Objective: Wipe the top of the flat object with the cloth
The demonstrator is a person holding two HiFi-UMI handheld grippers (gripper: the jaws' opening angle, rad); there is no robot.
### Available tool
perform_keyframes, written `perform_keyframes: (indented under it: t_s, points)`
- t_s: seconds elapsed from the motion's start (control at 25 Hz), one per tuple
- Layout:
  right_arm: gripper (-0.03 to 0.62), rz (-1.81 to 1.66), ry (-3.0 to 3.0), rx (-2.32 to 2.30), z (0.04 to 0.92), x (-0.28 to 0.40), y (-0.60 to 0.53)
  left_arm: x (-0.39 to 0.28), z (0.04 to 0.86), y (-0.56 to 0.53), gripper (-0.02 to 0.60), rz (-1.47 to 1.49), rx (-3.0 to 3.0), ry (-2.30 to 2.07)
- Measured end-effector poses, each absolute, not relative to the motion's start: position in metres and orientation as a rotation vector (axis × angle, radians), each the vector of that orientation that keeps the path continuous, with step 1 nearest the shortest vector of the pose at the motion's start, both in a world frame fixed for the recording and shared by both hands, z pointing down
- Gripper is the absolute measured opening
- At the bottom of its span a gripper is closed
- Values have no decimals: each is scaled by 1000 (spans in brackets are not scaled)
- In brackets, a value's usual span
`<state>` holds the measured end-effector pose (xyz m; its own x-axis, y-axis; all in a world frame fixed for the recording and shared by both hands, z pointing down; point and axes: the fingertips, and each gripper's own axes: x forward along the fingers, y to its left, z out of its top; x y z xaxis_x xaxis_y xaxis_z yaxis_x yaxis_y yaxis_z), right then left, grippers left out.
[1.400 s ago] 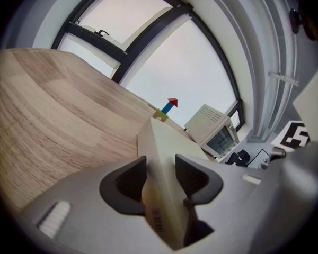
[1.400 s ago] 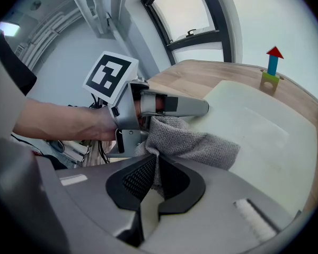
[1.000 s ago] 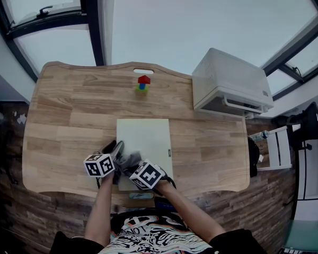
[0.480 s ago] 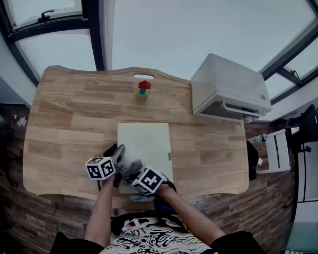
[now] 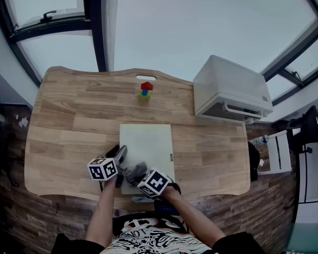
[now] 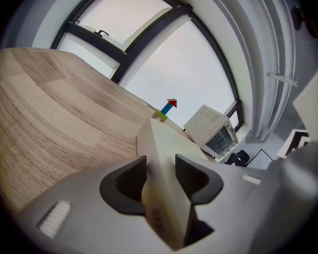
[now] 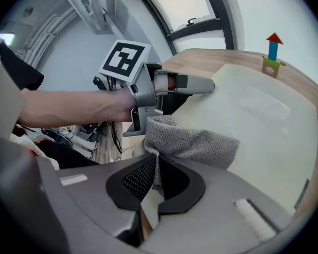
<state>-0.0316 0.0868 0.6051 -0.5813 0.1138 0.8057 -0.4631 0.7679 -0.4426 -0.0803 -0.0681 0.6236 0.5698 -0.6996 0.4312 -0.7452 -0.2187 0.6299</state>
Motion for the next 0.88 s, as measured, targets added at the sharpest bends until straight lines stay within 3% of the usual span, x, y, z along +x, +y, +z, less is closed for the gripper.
perform_keyframes:
  t_s: [0.88]
  points:
    - [9, 880, -2052, 356, 605, 17, 85, -80, 623, -68, 201, 66, 1964, -1149]
